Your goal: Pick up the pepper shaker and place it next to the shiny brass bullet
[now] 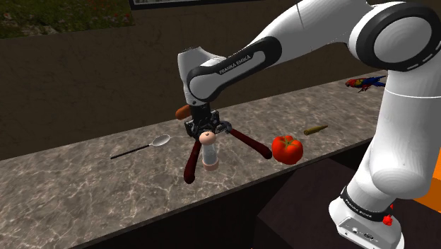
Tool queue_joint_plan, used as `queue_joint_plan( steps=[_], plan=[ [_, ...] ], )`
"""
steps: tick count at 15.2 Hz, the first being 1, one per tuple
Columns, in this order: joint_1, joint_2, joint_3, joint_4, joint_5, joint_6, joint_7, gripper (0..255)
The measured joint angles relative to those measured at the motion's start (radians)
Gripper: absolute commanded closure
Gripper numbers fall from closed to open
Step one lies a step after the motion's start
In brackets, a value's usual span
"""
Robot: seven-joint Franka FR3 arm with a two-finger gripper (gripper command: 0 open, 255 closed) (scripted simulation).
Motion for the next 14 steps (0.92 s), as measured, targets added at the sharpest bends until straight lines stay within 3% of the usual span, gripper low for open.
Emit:
queue_joint_plan(
  steps=[4, 14],
  plan=[
    [0.0, -0.003, 0.0, 0.003, 0.001, -0.007, 0.0, 255],
    [-0.002, -0.038, 0.003, 0.082, 0.012, -0.12, -0.005, 255]
  ],
)
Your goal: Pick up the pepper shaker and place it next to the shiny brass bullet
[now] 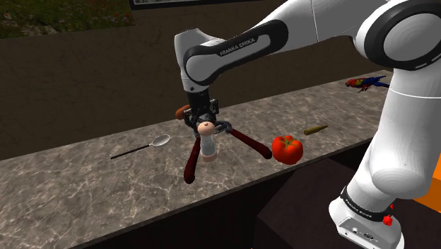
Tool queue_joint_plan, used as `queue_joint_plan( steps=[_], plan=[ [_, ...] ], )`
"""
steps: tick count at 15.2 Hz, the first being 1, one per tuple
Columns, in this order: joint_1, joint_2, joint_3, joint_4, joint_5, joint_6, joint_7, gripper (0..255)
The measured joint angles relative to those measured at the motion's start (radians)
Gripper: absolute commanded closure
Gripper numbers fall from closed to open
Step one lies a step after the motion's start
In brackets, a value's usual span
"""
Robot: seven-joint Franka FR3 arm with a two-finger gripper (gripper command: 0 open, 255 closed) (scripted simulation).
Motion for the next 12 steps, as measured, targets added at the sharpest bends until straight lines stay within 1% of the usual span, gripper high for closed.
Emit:
queue_joint_plan(
  steps=[12],
  plan=[
    [0.0, -0.02, 0.002, 0.135, 0.006, -0.154, 0.0, 255]
  ],
)
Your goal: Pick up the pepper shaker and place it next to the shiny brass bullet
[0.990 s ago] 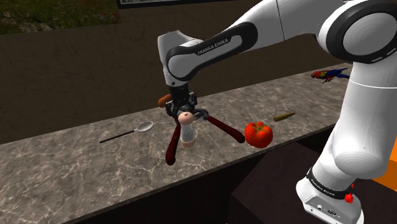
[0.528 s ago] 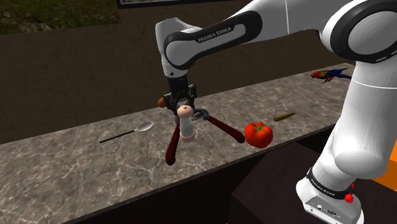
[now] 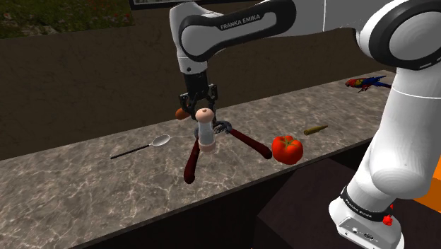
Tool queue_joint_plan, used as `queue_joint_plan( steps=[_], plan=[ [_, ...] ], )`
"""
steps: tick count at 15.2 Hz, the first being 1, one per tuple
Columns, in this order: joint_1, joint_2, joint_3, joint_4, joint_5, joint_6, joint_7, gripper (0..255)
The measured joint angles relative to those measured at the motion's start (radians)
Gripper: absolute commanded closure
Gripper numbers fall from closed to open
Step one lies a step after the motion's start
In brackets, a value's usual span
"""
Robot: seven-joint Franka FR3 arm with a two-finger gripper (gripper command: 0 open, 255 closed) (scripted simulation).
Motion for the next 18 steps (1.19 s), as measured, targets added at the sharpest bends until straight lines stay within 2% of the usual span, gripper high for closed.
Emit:
queue_joint_plan(
  steps=[11, 18],
  plan=[
    [0.004, 0.008, 0.002, 0.164, -0.002, -0.156, 0.004, 255],
    [0.013, 0.042, 0.005, 0.304, -0.011, -0.264, 0.013, 255]
  ],
)
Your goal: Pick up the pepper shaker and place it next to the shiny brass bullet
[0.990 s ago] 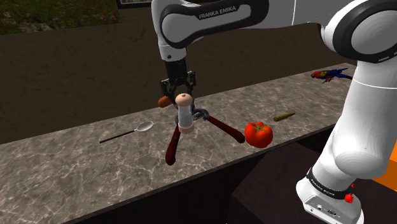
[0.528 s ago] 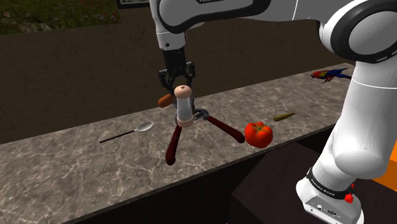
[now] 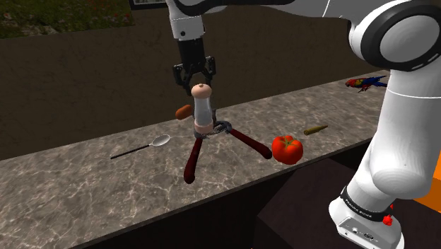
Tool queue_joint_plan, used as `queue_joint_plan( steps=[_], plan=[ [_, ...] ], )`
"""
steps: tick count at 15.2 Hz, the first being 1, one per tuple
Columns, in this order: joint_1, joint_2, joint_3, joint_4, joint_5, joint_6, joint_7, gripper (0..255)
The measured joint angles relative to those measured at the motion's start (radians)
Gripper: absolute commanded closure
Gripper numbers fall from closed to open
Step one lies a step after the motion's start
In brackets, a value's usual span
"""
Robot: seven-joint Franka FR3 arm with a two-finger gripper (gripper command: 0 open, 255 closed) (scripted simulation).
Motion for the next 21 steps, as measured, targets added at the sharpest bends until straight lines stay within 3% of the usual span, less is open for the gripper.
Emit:
queue_joint_plan(
  steps=[9, 21],
  plan=[
    [0.017, 0.057, 0.004, 0.201, -0.016, -0.146, 0.012, 255],
    [-0.146, -0.302, -0.109, -0.231, 0.054, -0.069, -0.245, 255]
  ],
)
